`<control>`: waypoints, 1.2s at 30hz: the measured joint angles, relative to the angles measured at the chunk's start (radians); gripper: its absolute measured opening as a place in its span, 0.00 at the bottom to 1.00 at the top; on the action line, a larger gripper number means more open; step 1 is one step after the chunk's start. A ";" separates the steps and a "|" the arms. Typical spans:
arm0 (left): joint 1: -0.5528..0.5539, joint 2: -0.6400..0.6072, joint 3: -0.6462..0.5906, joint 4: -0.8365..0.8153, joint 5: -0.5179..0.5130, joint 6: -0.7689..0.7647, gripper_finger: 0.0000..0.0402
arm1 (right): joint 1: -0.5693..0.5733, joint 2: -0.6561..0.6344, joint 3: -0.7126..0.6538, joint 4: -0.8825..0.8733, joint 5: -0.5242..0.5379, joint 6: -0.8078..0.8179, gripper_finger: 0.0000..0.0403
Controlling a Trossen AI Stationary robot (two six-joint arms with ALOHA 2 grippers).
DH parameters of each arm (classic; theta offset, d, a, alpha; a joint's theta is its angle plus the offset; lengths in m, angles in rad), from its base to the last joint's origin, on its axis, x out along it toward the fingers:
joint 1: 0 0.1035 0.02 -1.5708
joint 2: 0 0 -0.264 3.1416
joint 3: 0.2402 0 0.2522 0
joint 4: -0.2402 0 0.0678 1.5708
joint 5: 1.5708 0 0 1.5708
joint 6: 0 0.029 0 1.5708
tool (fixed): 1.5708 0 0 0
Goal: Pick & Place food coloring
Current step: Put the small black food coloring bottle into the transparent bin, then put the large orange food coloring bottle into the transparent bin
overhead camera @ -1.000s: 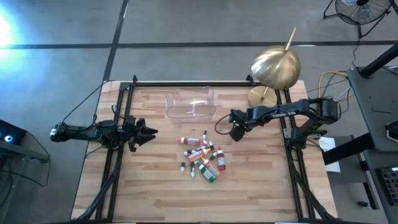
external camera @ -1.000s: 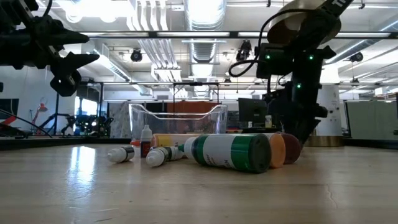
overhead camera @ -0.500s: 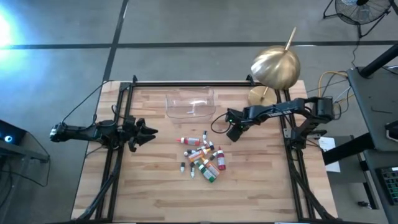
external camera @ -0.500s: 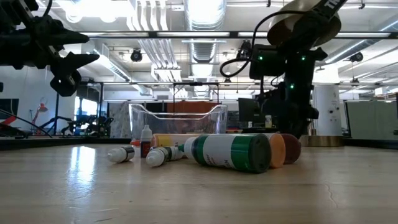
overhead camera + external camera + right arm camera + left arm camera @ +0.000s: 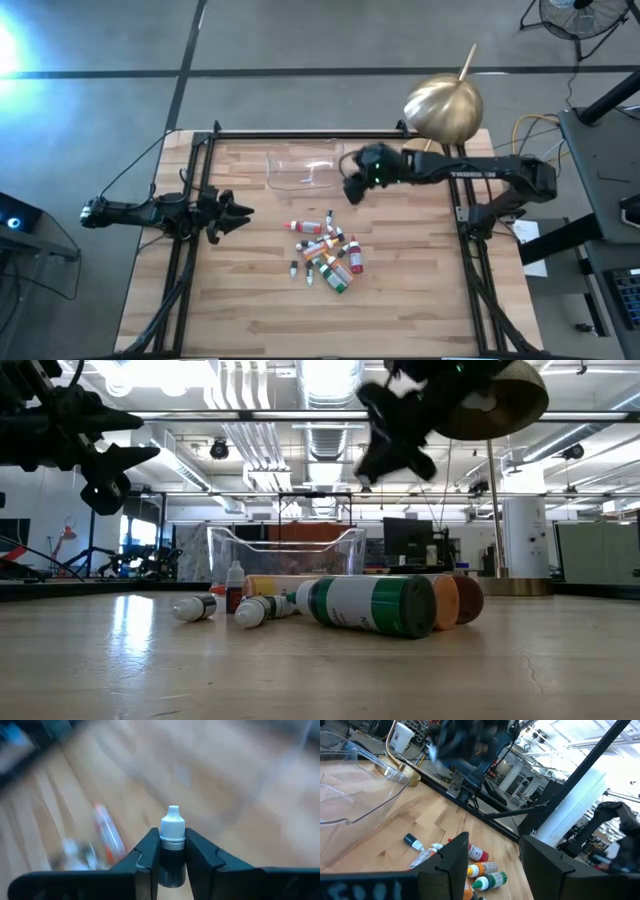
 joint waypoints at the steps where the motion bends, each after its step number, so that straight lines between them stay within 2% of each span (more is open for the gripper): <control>1: 0.000 0.000 0.000 0.000 0.000 0.000 0.37 | -0.007 0.012 0.035 0.005 0.003 -0.020 0.15; 3: 0.000 0.000 0.000 0.000 0.000 0.000 0.37 | -0.023 0.051 0.106 0.011 -0.017 -0.052 0.18; 6: 0.000 0.000 0.000 0.000 0.000 0.000 0.37 | -0.036 0.114 0.213 -0.036 -0.011 -0.078 0.28; 11: 0.000 0.000 0.000 0.000 0.000 0.000 0.37 | -0.040 0.184 0.365 -0.174 0.161 -0.177 0.49; 18: 0.000 0.000 0.000 0.000 0.000 0.000 0.37 | 0.023 0.147 0.449 -0.107 0.164 -0.446 0.66; 22: 0.000 0.000 0.000 0.000 0.000 0.000 0.37 | 0.044 0.142 0.453 -0.186 0.150 -0.472 0.69; 26: 0.000 0.000 0.000 0.000 0.000 0.000 0.37 | 0.048 0.153 0.428 -0.349 0.033 -0.437 0.68; 31: 0.000 0.000 0.000 0.000 0.000 0.000 0.37 | 0.098 0.176 0.316 -0.463 0.000 -0.405 0.66; 36: 0.000 0.000 0.000 0.000 0.000 0.000 0.37 | 0.135 0.173 0.182 -0.518 0.000 -0.285 0.64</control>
